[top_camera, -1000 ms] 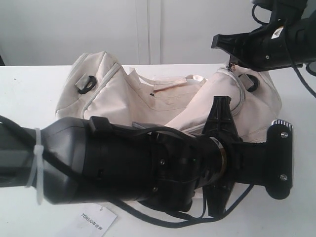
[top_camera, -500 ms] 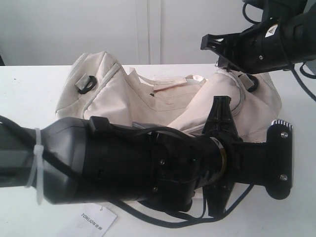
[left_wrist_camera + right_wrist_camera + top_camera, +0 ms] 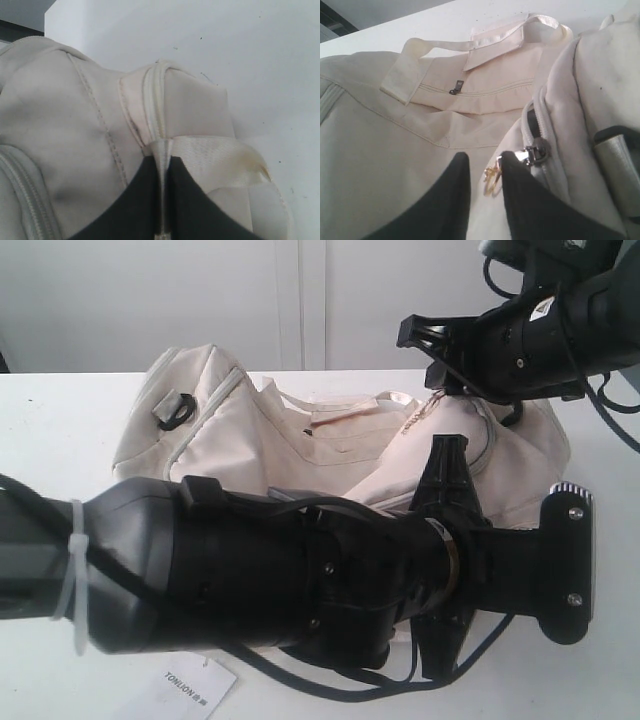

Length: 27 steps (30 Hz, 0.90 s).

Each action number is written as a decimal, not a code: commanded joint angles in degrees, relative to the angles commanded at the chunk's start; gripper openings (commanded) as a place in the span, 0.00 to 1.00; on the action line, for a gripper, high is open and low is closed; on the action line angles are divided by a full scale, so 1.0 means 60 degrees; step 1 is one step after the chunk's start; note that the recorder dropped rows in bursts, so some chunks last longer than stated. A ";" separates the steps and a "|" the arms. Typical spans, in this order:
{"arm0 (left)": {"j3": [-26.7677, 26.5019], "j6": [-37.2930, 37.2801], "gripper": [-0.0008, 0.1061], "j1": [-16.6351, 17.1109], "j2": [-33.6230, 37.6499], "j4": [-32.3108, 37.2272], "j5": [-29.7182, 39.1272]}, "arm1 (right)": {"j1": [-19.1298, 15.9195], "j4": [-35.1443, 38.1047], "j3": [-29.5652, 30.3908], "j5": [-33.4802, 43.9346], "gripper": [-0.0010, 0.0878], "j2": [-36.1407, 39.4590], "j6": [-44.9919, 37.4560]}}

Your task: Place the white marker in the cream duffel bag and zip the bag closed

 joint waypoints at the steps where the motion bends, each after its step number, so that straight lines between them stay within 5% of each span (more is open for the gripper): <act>1: 0.0000 0.0000 0.01 0.0000 0.0000 0.0000 0.0000 | 0.0000 0.0000 0.0000 -0.0020 0.33 0.0000 0.0025; 18: 0.0000 0.0000 0.01 0.0000 0.0000 0.0000 0.0071 | 0.0000 -0.0082 0.0000 0.0358 0.32 -0.0799 -0.0018; 24: 0.0000 0.0000 0.01 0.0000 0.0000 0.0000 0.0071 | -0.0019 -0.0234 0.0000 0.1166 0.03 -0.1355 -0.0770; 27: 0.0000 0.0000 0.01 0.0000 0.0000 0.0000 0.0071 | -0.0146 -0.0281 0.0000 0.1643 0.01 -0.1645 -0.0908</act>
